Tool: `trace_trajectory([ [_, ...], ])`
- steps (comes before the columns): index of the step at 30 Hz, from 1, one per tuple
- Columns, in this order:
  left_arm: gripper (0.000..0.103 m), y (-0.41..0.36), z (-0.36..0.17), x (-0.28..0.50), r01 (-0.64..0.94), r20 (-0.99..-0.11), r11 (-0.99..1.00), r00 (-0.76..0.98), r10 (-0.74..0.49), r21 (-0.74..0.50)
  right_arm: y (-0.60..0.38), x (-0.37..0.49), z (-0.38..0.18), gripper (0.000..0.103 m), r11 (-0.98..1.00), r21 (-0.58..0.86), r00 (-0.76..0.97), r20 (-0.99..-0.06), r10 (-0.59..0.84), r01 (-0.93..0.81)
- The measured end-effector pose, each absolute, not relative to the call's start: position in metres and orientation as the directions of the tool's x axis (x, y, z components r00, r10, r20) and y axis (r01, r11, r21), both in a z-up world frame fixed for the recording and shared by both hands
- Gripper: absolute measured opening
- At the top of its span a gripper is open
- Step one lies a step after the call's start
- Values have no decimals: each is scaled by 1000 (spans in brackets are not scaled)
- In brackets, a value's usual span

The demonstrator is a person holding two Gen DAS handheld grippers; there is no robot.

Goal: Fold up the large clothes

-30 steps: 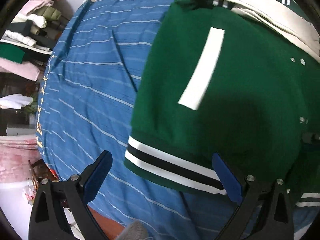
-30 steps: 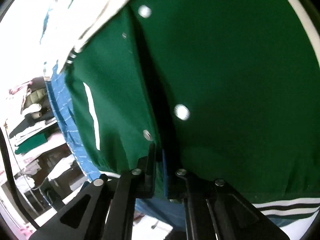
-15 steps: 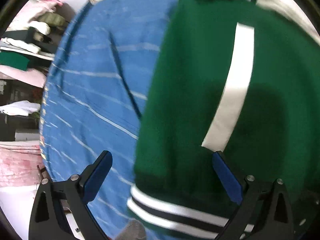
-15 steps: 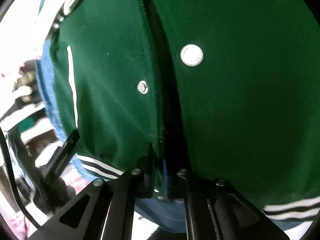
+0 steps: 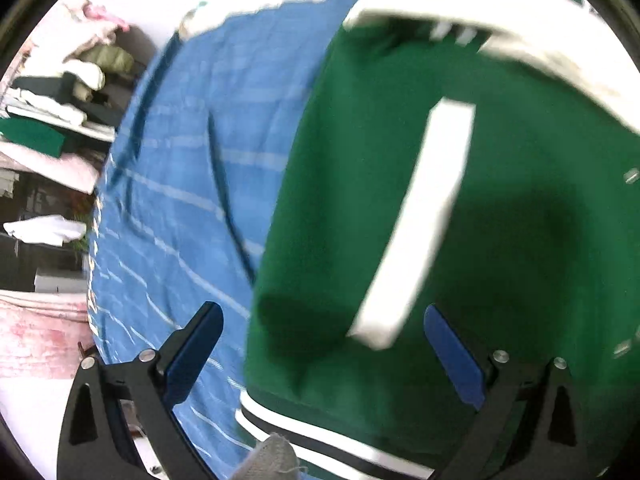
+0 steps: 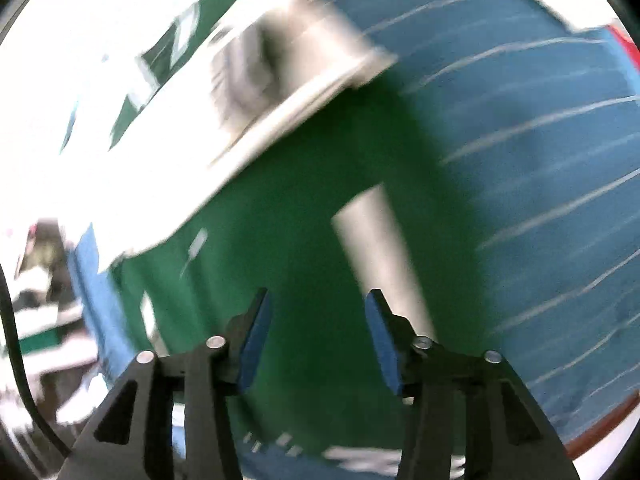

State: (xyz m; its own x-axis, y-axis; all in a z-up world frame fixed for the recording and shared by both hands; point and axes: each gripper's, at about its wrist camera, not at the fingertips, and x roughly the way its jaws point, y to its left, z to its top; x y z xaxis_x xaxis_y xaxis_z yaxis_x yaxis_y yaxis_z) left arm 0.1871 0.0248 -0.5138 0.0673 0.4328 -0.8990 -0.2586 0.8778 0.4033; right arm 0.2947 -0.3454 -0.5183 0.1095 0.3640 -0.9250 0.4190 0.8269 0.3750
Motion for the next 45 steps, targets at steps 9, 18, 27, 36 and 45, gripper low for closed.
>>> trace_trajectory([
  [9,103,-102,-532,273,-127,-882,902,193,430,412,-423,341,-592,30,823,397,104,-915,390,406],
  [18,103,-112,-556,278,-104,-844,869,209,494,483,-455,337,-605,9,789,384,115,-919,377,479],
  [27,103,-125,-558,285,-163,-808,834,210,551,527,-438,371,-594,16,905,340,113,-940,322,255],
  [36,103,-115,-539,276,-163,-829,844,169,533,510,-456,365,-582,23,881,351,26,-932,362,317],
  [45,103,-109,-522,173,-91,-909,913,94,406,398,-465,216,-572,42,832,382,-156,-867,473,402],
])
